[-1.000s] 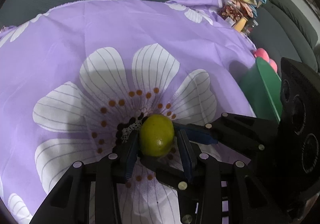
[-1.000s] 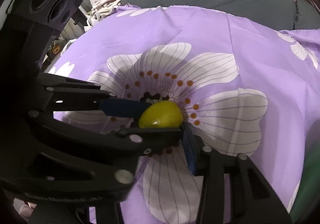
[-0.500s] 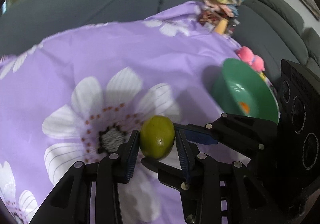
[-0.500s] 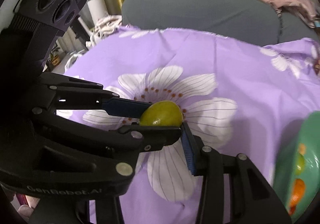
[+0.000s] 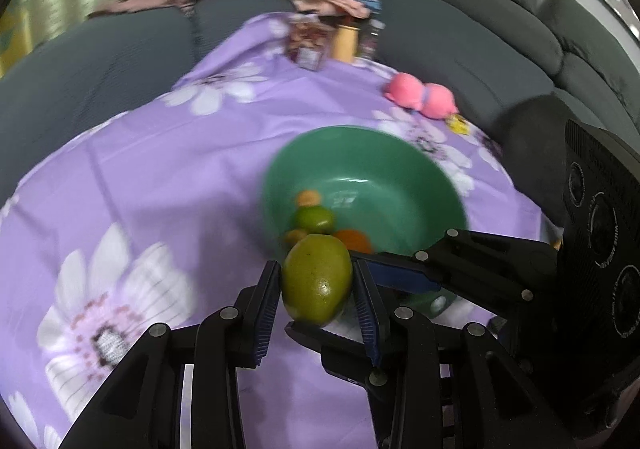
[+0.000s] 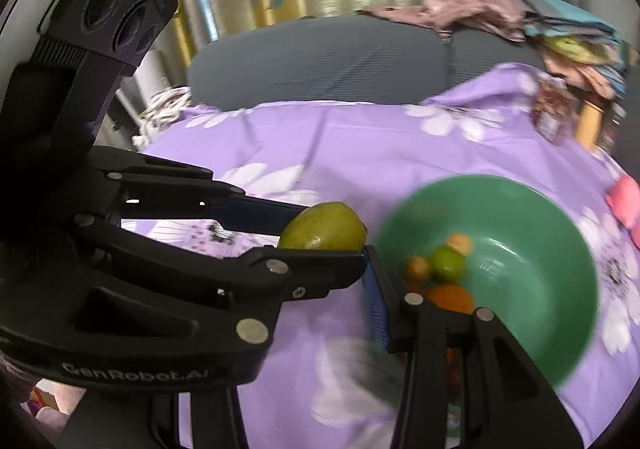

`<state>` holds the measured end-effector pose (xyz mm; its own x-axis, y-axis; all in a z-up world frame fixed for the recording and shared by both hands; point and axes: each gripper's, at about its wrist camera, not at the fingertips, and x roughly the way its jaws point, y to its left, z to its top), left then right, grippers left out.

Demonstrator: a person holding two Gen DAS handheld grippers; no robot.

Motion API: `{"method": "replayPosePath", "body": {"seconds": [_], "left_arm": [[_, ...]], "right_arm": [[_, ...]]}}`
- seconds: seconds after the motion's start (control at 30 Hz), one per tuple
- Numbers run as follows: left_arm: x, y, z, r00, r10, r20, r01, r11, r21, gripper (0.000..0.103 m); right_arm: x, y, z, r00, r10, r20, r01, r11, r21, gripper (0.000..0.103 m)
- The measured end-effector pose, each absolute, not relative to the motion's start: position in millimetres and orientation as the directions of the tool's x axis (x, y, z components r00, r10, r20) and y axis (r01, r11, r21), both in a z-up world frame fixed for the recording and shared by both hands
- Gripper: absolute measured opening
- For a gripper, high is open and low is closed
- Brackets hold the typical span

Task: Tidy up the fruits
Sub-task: 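Carry the green plum over the bowl and open the grippers, then withdraw both grippers from the bowl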

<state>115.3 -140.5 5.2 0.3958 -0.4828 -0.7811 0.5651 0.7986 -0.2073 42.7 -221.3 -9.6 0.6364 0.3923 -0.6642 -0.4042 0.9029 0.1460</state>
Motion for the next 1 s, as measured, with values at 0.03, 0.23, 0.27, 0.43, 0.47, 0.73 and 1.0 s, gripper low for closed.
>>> {"method": "replayPosePath", "body": {"seconds": [0.03, 0.23, 0.27, 0.43, 0.47, 0.73, 1.0], "left_arm": [[116, -150, 5, 0.397, -0.483, -0.781, 0.570, 0.796, -0.203, 0.036], [122, -175, 11, 0.439, -0.425, -0.791, 0.524, 0.837, -0.159, 0.071], [118, -174, 15, 0.453, -0.415, -0.789, 0.520, 0.842, -0.144, 0.088], [111, -169, 44, 0.509, -0.382, -0.772, 0.502, 0.859, -0.094, 0.100], [110, -168, 47, 0.515, -0.373, -0.772, 0.496, 0.864, -0.087, 0.102], [98, -164, 73, 0.537, -0.323, -0.780, 0.493, 0.870, -0.020, 0.102], [92, -165, 76, 0.561, -0.252, -0.788, 0.463, 0.885, 0.047, 0.102]], "right_arm": [[42, -228, -11, 0.641, 0.381, -0.666, -0.388, 0.910, 0.147, 0.043], [37, -271, -7, 0.671, 0.293, -0.681, -0.299, 0.948, 0.113, 0.049], [38, -275, -6, 0.673, 0.281, -0.684, -0.291, 0.951, 0.104, 0.057], [36, -296, 9, 0.695, 0.239, -0.678, -0.257, 0.963, 0.076, 0.087], [35, -298, 13, 0.701, 0.228, -0.676, -0.253, 0.965, 0.064, 0.094], [24, -307, 42, 0.712, 0.227, -0.665, -0.273, 0.961, 0.035, 0.103], [14, -312, 55, 0.715, 0.237, -0.658, -0.288, 0.957, 0.031, 0.103]]}}
